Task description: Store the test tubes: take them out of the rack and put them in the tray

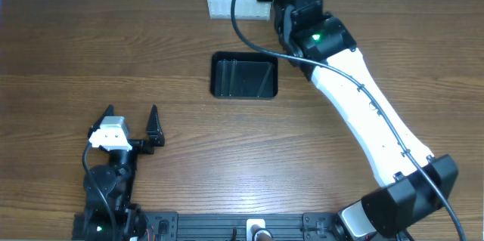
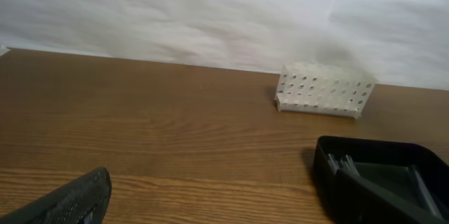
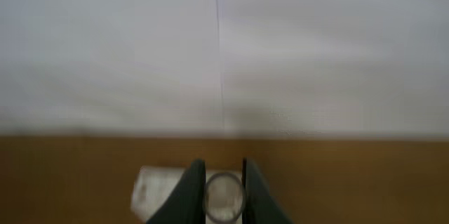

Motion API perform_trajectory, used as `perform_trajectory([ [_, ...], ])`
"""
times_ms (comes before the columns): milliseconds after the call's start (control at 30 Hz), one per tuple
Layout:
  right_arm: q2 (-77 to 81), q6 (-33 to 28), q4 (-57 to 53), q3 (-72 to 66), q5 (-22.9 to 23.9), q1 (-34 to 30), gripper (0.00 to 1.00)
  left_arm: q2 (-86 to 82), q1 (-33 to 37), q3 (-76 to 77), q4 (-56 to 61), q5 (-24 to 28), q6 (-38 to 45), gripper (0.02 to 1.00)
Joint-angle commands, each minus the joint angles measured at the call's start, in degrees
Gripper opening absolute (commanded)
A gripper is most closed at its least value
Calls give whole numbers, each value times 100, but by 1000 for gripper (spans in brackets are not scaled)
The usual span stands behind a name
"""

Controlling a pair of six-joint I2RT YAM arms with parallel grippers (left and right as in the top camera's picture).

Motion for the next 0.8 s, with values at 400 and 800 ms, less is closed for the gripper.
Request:
perform_trajectory([
  [400,1628,1808,-977,-468,-1631,133,99,-35,26,-26,7,74,81,1000],
  [800,2299,2085,-968,-468,-1775,313,143,-35,26,-26,7,74,81,1000],
])
